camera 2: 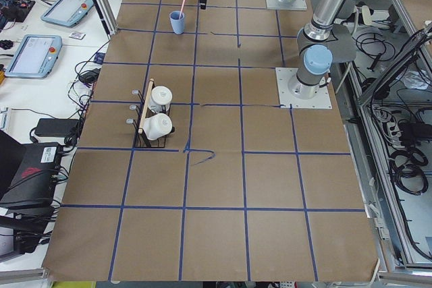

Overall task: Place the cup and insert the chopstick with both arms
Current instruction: 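Lower the chopstick into the blue cup and open the right gripper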

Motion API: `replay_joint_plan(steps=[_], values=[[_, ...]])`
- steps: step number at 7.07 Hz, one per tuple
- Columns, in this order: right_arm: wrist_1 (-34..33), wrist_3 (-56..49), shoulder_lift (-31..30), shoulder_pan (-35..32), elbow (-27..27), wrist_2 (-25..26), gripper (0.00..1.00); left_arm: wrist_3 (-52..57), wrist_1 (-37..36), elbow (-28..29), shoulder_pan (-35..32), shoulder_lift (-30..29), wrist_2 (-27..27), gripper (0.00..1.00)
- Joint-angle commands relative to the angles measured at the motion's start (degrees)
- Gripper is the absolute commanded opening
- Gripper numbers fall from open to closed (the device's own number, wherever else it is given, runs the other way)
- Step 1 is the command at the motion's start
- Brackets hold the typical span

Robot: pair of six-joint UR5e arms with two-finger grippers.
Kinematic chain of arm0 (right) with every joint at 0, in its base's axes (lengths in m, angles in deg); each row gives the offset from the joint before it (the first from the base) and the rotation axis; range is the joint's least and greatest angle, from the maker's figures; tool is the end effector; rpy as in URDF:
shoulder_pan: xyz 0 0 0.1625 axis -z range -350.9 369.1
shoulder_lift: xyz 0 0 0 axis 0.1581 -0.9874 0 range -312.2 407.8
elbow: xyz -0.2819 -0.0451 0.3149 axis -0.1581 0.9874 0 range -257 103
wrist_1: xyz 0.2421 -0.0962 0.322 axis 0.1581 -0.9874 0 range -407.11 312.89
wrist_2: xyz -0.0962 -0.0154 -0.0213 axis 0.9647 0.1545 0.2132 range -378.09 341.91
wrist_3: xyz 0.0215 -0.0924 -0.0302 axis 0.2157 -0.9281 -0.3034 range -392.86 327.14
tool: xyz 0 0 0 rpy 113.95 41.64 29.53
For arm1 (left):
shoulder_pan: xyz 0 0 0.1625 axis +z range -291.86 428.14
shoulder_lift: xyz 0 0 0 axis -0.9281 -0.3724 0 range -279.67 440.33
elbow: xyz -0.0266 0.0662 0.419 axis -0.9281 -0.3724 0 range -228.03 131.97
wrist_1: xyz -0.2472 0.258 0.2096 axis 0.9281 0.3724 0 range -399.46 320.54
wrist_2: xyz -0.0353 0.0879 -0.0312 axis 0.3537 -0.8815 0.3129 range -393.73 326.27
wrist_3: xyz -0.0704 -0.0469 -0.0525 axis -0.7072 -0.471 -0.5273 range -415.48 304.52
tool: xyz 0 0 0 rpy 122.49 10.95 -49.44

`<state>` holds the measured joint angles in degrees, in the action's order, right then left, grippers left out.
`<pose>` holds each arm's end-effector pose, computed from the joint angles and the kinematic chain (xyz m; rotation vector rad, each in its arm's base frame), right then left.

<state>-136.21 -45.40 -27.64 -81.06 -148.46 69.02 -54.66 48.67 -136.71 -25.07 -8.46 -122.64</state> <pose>0.1399 -0.6026 0.5072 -0.3445 3.0768 -0.0911 -0.1625 -0.4816 0.5131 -0.1105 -3.1169 0.1191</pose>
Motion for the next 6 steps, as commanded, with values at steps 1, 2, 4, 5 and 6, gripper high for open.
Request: replay_joint_plan(steps=[1,2,4,5,6], values=[[3.32,-3.19,-11.42,2.36,-11.28,-0.53,0.98,-0.03,-0.07,0.0,-0.05,0.03,-0.03,1.0],[2.88,-3.02,-15.22,2.1,-13.08,-0.63,1.0,-0.03,-0.07,0.0,-0.05,-0.06,-0.03,1.0],[2.08,-2.58,-14.82,0.0,-11.87,0.41,1.0,-0.03,0.02,0.0,-0.05,0.03,-0.12,1.0],[2.17,-2.84,-14.04,0.16,-12.04,0.34,1.0,-0.03,0.02,0.0,0.04,0.03,-0.12,1.0],[1.91,-2.93,-13.59,0.16,-12.22,0.25,1.0,0.06,0.02,0.0,0.04,0.03,-0.12,1.0]])
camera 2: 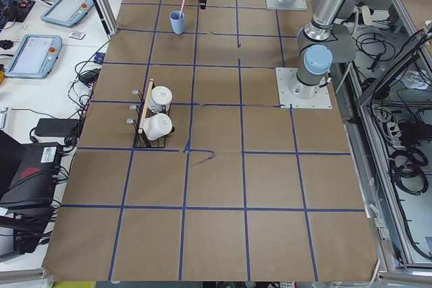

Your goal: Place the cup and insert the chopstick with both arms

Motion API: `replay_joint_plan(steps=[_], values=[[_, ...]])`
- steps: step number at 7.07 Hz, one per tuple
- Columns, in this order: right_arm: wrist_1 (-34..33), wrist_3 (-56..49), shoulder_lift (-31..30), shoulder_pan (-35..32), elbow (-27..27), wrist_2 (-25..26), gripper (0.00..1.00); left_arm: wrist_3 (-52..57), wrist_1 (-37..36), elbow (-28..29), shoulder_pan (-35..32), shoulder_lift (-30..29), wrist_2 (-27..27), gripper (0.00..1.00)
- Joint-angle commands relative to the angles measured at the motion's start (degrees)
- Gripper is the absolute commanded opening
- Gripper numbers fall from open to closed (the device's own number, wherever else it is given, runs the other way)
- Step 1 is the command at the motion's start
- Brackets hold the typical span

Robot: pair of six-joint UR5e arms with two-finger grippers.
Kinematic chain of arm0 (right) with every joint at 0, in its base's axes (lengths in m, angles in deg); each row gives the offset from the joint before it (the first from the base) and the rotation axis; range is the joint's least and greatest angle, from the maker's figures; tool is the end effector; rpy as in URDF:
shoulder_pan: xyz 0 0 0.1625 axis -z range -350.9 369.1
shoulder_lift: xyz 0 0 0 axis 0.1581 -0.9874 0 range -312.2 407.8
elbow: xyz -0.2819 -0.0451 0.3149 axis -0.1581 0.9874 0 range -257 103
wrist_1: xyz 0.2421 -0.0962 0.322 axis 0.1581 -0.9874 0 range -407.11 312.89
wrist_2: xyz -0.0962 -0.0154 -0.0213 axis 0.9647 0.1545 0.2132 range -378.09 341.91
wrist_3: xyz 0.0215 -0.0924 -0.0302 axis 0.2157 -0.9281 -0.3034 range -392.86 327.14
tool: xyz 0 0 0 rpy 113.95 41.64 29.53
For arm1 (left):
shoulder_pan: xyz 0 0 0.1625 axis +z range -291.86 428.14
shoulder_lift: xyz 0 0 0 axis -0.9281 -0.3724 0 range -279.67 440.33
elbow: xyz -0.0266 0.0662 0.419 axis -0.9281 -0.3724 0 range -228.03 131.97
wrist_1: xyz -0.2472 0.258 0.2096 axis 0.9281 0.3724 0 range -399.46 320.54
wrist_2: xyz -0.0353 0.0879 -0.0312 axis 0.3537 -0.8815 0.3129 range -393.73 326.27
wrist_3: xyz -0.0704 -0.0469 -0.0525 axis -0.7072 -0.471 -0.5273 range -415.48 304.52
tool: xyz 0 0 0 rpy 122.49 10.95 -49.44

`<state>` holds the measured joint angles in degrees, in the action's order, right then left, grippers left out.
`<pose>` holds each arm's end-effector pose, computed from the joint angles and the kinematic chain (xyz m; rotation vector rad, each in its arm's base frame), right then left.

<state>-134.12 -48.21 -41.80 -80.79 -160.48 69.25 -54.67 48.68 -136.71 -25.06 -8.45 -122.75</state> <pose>0.1369 -0.4981 0.5355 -0.4133 3.0740 -0.0935 -0.1622 -0.4816 0.5132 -0.1099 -3.1188 0.1192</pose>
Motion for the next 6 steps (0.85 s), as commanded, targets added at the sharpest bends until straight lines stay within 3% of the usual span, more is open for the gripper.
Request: replay_joint_plan(steps=[1,6], values=[[-0.27,-0.21,1.7,-0.02,-0.11,-0.24,1.0,0.07,0.01,0.0,0.03,0.01,-0.19,1.0],[0.6,-0.21,1.97,0.07,-0.37,0.2,1.0,0.16,0.01,0.09,0.03,0.01,-0.19,1.0]])
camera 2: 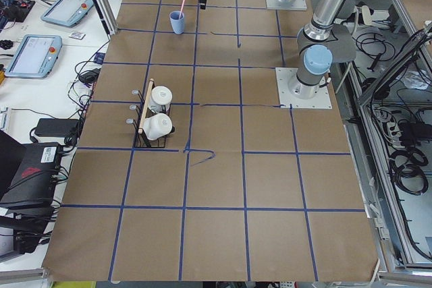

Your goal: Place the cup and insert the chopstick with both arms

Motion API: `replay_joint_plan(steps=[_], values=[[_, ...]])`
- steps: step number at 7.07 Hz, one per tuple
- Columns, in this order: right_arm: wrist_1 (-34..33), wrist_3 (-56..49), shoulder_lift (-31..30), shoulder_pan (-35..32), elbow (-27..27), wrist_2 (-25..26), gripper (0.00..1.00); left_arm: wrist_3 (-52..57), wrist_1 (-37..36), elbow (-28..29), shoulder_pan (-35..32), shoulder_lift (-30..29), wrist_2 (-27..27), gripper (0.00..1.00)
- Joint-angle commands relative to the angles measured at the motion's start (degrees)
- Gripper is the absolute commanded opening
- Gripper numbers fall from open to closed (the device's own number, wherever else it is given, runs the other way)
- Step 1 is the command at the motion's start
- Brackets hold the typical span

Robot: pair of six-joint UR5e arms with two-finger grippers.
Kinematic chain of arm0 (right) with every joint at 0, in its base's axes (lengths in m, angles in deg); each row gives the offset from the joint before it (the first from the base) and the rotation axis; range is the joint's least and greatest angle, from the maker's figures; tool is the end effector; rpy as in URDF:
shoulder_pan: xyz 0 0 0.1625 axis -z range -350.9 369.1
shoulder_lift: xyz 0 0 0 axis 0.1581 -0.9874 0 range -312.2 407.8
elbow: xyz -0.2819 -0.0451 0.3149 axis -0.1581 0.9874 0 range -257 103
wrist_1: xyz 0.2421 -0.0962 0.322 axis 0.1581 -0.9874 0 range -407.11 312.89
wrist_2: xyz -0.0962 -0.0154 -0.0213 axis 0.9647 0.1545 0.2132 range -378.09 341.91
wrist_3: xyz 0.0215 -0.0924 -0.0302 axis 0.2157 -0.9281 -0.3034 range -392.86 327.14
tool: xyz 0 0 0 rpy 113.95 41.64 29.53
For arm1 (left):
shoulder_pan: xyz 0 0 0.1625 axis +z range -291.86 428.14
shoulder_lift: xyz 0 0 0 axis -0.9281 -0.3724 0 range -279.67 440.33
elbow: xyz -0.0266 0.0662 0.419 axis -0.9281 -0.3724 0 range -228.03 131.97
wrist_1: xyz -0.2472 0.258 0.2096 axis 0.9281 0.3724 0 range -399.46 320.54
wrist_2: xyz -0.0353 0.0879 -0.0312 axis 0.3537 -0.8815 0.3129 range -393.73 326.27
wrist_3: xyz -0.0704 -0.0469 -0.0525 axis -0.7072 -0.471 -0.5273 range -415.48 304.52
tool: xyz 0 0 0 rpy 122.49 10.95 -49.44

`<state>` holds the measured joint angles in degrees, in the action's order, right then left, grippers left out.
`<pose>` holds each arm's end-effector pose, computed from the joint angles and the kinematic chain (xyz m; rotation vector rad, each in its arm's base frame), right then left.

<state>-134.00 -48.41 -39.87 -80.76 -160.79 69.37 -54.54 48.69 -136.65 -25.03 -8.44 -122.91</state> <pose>0.1364 -0.5099 0.5156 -0.4160 3.0714 -0.0299 -0.1617 -0.4817 0.5138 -0.1126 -3.1215 0.1211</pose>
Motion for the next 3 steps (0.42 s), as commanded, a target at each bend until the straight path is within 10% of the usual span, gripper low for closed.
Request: replay_joint_plan(steps=[1,3], values=[[0.14,-0.09,0.05,0.12,-0.06,0.08,1.0,0.03,0.0,0.03,0.0,0.0,0.06,1.0],[0.13,-0.18,0.14,0.29,0.02,0.17,1.0,0.03,0.0,-0.06,0.0,0.0,0.06,1.0]])
